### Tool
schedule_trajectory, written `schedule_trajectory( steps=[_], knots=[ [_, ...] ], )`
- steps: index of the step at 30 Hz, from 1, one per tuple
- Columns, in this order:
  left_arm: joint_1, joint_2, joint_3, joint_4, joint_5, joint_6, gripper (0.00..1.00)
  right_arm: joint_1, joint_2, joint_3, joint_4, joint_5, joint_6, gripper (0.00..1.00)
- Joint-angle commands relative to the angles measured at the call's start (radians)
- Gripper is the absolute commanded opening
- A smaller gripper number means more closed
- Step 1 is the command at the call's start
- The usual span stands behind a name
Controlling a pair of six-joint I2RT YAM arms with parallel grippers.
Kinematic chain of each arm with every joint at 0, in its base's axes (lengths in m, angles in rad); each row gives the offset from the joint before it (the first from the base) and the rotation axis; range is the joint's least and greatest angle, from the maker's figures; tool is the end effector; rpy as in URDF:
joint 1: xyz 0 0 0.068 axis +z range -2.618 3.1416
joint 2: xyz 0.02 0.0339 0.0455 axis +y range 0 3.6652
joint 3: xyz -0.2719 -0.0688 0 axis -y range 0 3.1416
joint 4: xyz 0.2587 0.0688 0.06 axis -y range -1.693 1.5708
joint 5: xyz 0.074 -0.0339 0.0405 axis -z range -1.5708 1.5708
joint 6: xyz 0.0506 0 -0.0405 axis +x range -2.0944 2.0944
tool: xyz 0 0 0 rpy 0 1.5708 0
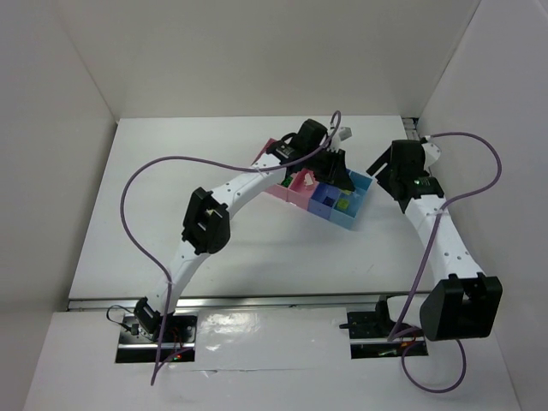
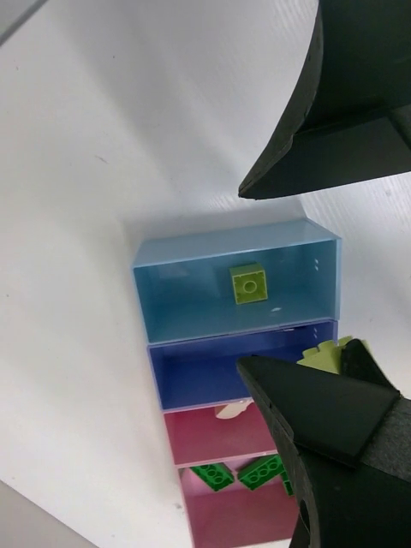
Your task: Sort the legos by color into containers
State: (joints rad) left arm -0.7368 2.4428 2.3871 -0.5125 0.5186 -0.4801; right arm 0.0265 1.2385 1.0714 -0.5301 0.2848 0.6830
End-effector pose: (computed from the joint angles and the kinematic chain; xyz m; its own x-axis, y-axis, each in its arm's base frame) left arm 0.4195 -0.4145 0.2704 -0.7659 0.1533 -0.6244 0.6080 0.4885 -0.6259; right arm 0.2906 -0.0065 0.3080 -0.3780 0.5959 -0.7085 0.5524 0.7593 0.3439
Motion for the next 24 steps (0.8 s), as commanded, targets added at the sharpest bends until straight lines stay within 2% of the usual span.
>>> schedule_trajectory(
  steps=[1,3,5,6,7,10,19,24],
  knots=[
    [0.001,0.025,0.027,0.084,0.087,-0.055,0.21,-0.011,-0.040,0.010,-0.036,0.050,0.007,0.81],
    [0.001,0.035,0.018,0.097,0.106,-0.068,0.37,-0.020,-0.040,0.010,-0.045,0.050,0.007,0.81],
    [0.001,0.035,0.018,0.107,0.116,-0.078,0.48,-0.020,-0.050,0.010,-0.054,0.050,0.007,0.81],
    [0.001,0.035,0.018,0.108,0.116,-0.078,0.57,-0.020,-0.050,0.010,-0.054,0.050,0.007,0.81],
    [0.001,0.044,0.018,0.117,0.116,-0.078,0.74,-0.020,-0.050,0.010,-0.054,0.050,0.007,0.81],
    [0.001,0.044,0.018,0.126,0.127,-0.087,0.77,-0.030,-0.059,0.010,-0.054,0.059,0.007,0.81],
    [0.020,-0.028,-0.032,0.126,0.104,-0.057,0.75,-0.030,-0.068,-0.001,-0.045,0.050,0.007,0.81],
    [0.068,-0.149,-0.156,0.016,-0.018,0.043,0.71,-0.030,-0.059,-0.001,-0.036,0.030,0.007,0.81]
  ],
)
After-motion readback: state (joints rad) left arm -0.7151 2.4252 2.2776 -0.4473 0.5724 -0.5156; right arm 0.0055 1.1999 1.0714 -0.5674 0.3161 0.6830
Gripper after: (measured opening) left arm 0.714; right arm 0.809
